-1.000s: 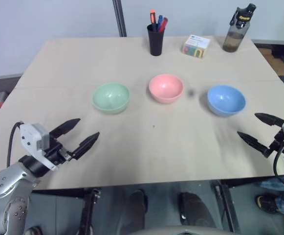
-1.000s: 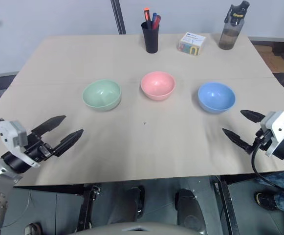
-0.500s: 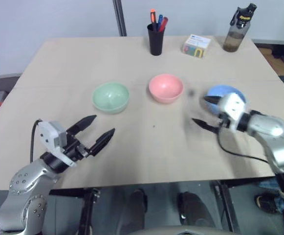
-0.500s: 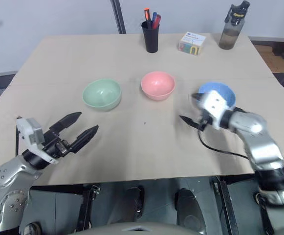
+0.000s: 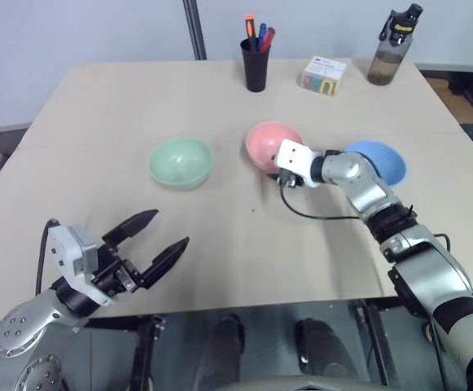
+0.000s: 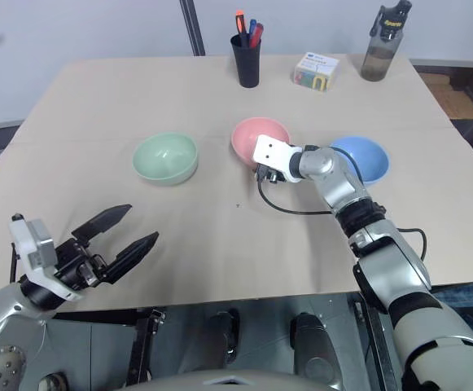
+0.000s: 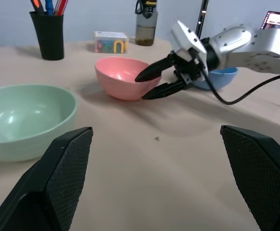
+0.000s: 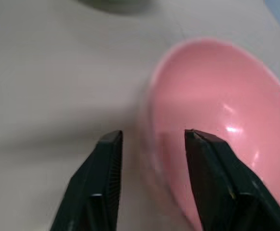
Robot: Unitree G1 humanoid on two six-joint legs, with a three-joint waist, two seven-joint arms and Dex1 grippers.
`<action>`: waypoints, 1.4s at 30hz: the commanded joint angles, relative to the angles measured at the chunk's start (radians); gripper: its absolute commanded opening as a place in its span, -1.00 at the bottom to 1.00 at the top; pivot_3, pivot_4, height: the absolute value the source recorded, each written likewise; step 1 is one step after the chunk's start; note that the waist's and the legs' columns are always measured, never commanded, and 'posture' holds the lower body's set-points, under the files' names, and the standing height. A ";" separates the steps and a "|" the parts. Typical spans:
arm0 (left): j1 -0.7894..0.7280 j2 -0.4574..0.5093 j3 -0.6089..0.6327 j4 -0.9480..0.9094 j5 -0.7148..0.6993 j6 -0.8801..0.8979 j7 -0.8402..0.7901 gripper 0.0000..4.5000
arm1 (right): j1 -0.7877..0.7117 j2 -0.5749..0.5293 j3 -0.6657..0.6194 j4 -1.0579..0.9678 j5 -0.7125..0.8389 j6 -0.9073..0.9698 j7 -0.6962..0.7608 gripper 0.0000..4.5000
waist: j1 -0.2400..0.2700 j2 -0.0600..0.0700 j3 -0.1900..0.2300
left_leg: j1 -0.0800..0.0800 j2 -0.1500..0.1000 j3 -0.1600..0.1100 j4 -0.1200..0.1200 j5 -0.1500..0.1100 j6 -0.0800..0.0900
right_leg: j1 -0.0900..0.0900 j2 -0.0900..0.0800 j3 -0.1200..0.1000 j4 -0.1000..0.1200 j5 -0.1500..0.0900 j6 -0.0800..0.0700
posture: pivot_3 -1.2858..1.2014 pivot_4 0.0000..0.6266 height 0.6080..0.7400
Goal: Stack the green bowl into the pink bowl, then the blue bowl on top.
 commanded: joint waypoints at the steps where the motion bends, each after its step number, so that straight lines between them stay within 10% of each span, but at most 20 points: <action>1: 0.006 -0.003 0.028 -0.053 -0.016 -0.025 0.007 1.00 | -0.061 0.017 0.003 0.057 -0.039 -0.106 -0.021 -0.77 | 0.000 0.000 0.000 | 0.000 0.000 0.000 0.000 0.000 0.000 | 0.000 0.000 0.000 0.001 0.000 0.000 | 0.03 -0.52 1.00; 18: -0.106 0.005 -0.057 0.036 0.090 -0.007 0.080 1.00 | 0.336 -0.268 -0.001 -0.854 0.172 0.389 0.475 -0.93 | 0.007 0.000 0.000 | 0.001 0.000 0.000 0.001 0.000 0.000 | -0.001 0.001 0.001 0.006 -0.001 0.002 | 0.03 -0.52 1.00; 28: -0.225 0.035 -0.159 0.023 0.370 0.112 0.345 1.00 | 0.394 -0.218 -0.047 -0.996 0.200 0.508 0.354 0.96 | 0.008 -0.001 -0.001 | 0.001 0.005 0.000 0.003 0.001 -0.001 | -0.001 0.006 0.001 0.007 -0.002 0.002 | 0.03 -0.52 1.00; 42: -0.825 0.297 -0.667 0.136 0.759 0.622 0.382 1.00 | 0.503 -0.184 -0.206 -1.191 0.381 0.560 0.199 0.99 | 0.020 -0.003 0.000 | 0.000 0.005 0.000 0.003 0.001 -0.002 | -0.003 0.007 0.001 0.008 -0.002 0.003 | 0.03 -0.52 1.00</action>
